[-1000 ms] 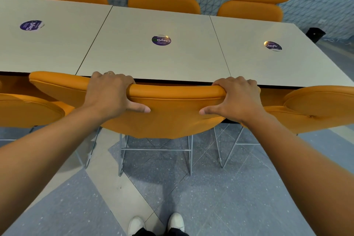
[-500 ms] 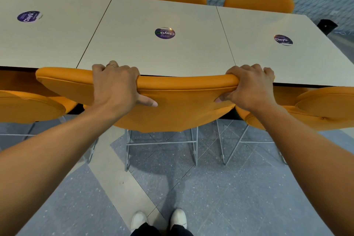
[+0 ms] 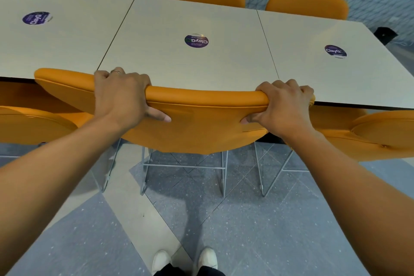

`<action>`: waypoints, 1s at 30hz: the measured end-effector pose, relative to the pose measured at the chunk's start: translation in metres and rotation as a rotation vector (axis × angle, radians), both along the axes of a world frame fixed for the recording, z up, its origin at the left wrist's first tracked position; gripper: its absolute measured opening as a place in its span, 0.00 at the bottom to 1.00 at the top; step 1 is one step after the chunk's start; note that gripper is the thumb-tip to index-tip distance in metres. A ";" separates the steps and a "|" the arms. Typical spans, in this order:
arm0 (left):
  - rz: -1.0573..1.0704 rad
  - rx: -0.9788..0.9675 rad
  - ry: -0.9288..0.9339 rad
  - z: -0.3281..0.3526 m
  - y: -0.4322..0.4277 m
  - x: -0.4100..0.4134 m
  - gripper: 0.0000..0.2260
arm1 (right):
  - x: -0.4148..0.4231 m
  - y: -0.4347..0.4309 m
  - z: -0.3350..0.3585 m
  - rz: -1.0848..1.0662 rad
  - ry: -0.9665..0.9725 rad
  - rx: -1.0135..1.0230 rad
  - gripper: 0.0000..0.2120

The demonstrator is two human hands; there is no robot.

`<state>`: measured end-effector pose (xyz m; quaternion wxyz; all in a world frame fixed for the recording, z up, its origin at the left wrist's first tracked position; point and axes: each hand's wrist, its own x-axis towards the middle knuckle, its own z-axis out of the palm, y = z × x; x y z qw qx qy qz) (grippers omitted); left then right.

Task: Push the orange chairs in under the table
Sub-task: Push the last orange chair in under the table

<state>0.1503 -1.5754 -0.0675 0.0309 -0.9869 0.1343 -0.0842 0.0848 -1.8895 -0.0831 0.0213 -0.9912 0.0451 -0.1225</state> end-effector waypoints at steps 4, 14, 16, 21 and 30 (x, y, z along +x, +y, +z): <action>0.018 -0.059 0.015 -0.002 -0.006 -0.006 0.35 | 0.001 -0.010 0.002 0.029 0.007 -0.001 0.37; -0.035 0.005 0.009 -0.001 -0.003 -0.005 0.34 | -0.006 -0.004 0.003 -0.015 0.006 0.022 0.37; -0.038 0.006 0.011 -0.001 0.001 -0.006 0.35 | -0.009 0.000 0.001 -0.018 0.000 0.015 0.37; -0.034 0.002 0.022 -0.001 0.003 -0.009 0.36 | -0.014 0.002 0.000 -0.013 -0.007 0.006 0.36; -0.019 0.016 0.056 0.002 0.007 -0.013 0.35 | -0.020 0.007 -0.001 -0.024 -0.030 0.015 0.36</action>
